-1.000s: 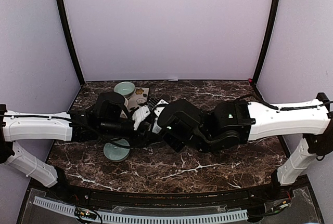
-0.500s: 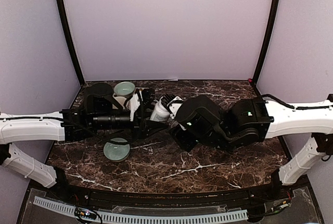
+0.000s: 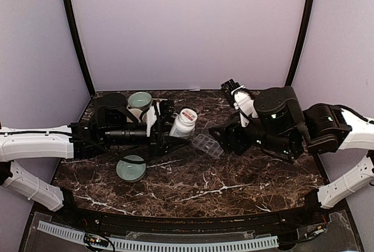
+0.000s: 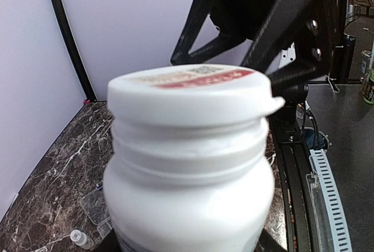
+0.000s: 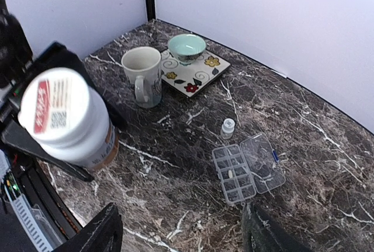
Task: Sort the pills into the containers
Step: Pass from the left arm to the right
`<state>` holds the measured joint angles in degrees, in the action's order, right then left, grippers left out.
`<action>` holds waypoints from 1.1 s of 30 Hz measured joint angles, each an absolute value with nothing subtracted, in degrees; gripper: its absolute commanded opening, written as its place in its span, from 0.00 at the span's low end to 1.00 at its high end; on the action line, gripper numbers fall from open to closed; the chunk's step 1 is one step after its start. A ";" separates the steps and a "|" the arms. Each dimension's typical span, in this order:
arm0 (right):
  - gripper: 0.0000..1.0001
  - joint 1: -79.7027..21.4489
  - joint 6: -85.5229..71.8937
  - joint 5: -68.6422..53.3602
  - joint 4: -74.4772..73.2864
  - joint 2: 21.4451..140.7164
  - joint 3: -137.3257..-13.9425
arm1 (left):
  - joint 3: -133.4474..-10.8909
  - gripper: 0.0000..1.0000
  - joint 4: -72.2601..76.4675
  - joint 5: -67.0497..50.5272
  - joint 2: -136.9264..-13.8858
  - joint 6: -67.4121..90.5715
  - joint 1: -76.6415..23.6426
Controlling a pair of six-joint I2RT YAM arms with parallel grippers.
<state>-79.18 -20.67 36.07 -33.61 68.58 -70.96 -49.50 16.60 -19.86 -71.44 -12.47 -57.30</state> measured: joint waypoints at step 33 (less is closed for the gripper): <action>0.81 -73.38 -13.74 13.23 -32.99 73.43 -76.84 | -55.44 0.24 9.91 -28.62 -77.69 -17.10 -57.30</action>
<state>-73.38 -13.74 13.23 -32.99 73.43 -76.84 -55.44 9.91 -28.62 -77.69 -17.10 -57.30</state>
